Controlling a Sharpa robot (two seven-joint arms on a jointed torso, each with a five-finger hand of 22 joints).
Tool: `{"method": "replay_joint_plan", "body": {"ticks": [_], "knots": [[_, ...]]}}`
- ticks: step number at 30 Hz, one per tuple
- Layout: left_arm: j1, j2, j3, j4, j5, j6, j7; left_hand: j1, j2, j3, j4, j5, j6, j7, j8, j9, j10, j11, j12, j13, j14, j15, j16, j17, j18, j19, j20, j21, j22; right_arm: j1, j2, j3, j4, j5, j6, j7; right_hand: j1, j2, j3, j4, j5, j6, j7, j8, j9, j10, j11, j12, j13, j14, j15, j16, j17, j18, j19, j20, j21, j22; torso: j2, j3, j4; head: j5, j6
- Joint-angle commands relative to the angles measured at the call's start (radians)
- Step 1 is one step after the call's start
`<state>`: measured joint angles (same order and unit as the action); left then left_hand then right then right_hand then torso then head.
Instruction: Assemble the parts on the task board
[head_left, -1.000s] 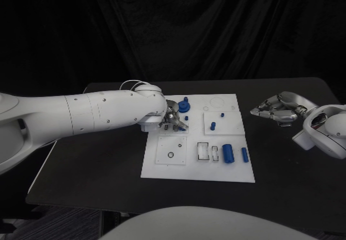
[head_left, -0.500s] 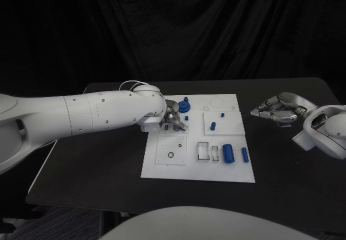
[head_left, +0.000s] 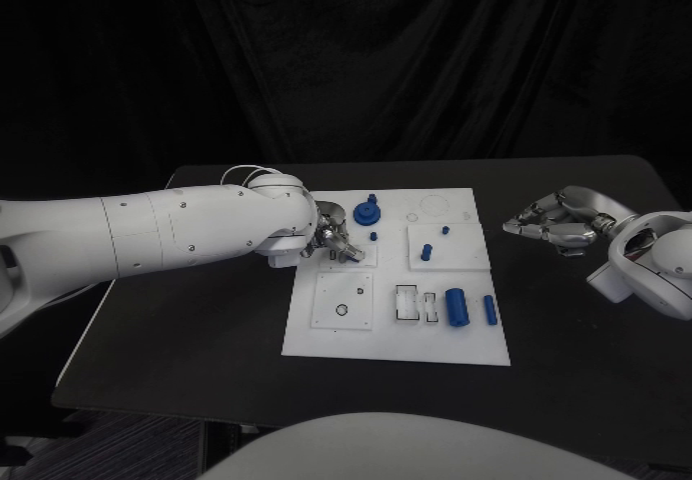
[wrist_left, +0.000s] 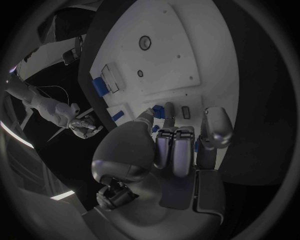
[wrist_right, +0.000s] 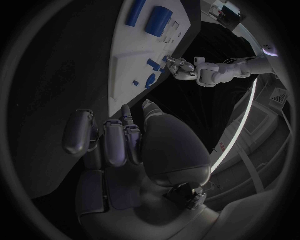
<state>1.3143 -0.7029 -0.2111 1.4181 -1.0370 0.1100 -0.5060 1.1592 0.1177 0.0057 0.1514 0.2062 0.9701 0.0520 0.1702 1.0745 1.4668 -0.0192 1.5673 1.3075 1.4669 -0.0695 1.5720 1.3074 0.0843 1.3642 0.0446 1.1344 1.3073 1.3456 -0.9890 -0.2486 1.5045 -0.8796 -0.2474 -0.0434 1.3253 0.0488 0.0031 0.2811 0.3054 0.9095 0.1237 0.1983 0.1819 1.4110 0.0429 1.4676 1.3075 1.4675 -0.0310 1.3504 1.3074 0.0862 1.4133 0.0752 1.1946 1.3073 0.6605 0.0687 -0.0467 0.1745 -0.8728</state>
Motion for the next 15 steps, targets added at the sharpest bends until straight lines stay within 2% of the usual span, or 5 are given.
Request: {"method": "replay_joint_plan", "body": {"ticks": [1,7,11,13,15], "knots": [[-0.002,-0.012,0.000,0.012,-0.001,-0.023,0.000,-0.016,-0.005,-0.004,0.013,-0.018,0.009,0.002,0.006,-0.003,0.104,0.003,0.004,0.263,0.104,0.001,-0.001,0.263,0.013,0.007,0.000,0.005,0.104,-0.003,-0.003,0.001,0.001,0.000,0.011,-0.019,0.011,0.002,0.005,-0.002,0.003,0.005,-0.002,-0.003,-0.002,-0.005,-0.001,-0.006,0.086,0.041,0.000,-0.006,0.069,0.008,-0.008,0.000,-0.006,0.036,0.000,-0.0005,0.0016,-0.002,0.000],[-0.002,-0.035,0.000,0.027,-0.001,-0.031,-0.006,-0.029,-0.008,-0.009,0.024,-0.032,0.016,0.002,0.009,-0.004,0.104,0.002,0.004,0.263,0.104,0.000,-0.001,0.263,0.012,0.010,-0.001,0.009,0.107,-0.004,-0.005,0.001,0.001,0.000,0.014,-0.022,0.011,0.002,0.005,-0.002,0.003,0.005,-0.002,-0.003,-0.002,-0.005,-0.001,-0.006,0.086,0.041,0.000,-0.006,0.069,0.008,-0.008,0.000,-0.006,0.036,-0.001,0.0005,0.0014,0.001,0.000],[-0.002,-0.044,0.000,0.032,-0.001,-0.040,-0.009,-0.078,-0.018,-0.040,0.067,-0.096,0.026,0.002,0.014,-0.004,0.104,0.002,0.004,0.263,0.104,0.000,-0.001,0.263,0.010,0.017,-0.001,0.015,0.112,-0.006,-0.005,0.001,0.000,0.000,0.017,-0.024,0.011,0.002,0.005,-0.002,0.005,0.005,-0.002,-0.003,-0.002,-0.006,-0.001,-0.006,0.085,0.040,0.000,-0.007,0.068,0.008,-0.009,0.000,-0.007,0.036,0.001,-0.0009,0.0016,0.003,0.000],[-0.002,-0.047,0.000,0.033,-0.001,-0.046,-0.007,-0.128,-0.027,-0.077,0.112,-0.151,0.033,0.000,0.021,0.000,0.104,0.001,0.004,0.263,0.104,-0.001,-0.001,0.263,0.009,0.021,-0.002,0.019,0.116,-0.006,-0.005,0.001,0.000,0.000,0.018,-0.024,0.011,0.002,0.005,-0.002,0.005,0.005,-0.002,-0.003,-0.002,-0.006,-0.001,-0.006,0.085,0.040,0.000,-0.007,0.068,0.008,-0.009,0.000,-0.007,0.036,0.002,-0.0015,0.0016,0.004,0.000],[-0.002,-0.050,0.000,0.035,-0.001,-0.058,0.002,-0.151,-0.029,-0.096,0.134,-0.156,0.035,-0.001,0.024,0.003,0.104,0.000,0.004,0.263,0.104,-0.002,-0.001,0.263,0.009,0.022,-0.003,0.019,0.117,-0.007,-0.005,0.001,0.000,0.000,0.018,-0.024,0.011,0.002,0.005,-0.002,0.005,0.005,-0.002,-0.003,-0.002,-0.006,-0.001,-0.006,0.085,0.040,0.000,-0.007,0.068,0.008,-0.009,0.000,-0.007,0.036,0.001,-0.0010,0.0008,0.005,0.000]]}}
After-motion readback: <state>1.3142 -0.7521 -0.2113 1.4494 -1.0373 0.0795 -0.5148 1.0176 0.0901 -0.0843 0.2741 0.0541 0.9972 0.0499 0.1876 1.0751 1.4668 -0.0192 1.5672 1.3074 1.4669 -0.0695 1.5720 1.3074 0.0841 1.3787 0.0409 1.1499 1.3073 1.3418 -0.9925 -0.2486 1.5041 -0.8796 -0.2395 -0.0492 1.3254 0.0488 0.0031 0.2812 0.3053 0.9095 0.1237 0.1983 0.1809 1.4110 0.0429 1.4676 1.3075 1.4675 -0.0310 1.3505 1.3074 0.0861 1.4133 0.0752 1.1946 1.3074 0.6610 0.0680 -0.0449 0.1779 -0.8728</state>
